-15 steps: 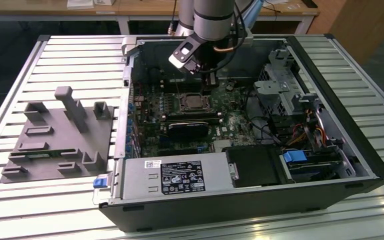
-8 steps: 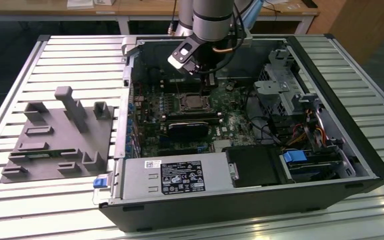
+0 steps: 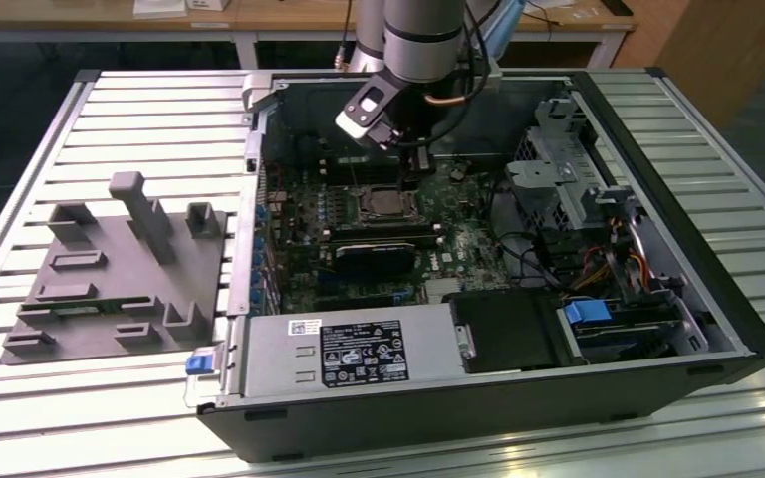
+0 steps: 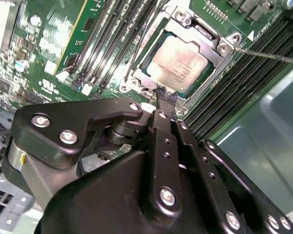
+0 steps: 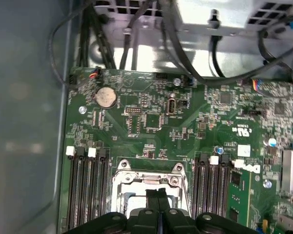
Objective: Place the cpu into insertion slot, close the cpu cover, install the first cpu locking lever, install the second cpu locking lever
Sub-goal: 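Close the cpu cover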
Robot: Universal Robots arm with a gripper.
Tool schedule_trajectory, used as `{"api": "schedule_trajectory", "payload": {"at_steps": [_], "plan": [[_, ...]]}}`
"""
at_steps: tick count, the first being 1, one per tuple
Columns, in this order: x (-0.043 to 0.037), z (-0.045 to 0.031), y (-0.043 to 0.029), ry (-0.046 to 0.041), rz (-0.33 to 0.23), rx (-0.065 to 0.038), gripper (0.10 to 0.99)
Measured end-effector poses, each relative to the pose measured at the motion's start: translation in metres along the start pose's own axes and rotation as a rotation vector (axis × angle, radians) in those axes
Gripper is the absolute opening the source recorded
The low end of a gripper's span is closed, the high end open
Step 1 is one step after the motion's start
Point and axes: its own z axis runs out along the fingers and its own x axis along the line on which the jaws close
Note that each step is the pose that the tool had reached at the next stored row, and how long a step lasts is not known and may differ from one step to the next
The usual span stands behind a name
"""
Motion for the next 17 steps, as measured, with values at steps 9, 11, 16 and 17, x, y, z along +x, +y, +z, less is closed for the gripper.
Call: {"api": "schedule_trajectory", "payload": {"at_steps": [9, 11, 16, 17], "plan": [[0.0000, 0.0004, -0.0001, 0.0053, -0.156, -0.001, 0.106], [0.0000, 0.0004, -0.0001, 0.0064, -0.192, -0.001, 0.106], [0.0000, 0.0010, -0.0001, 0.0095, -0.283, -0.002, 0.106], [0.0000, 0.0011, -0.0001, 0.0101, -0.301, -0.002, 0.106]]}}
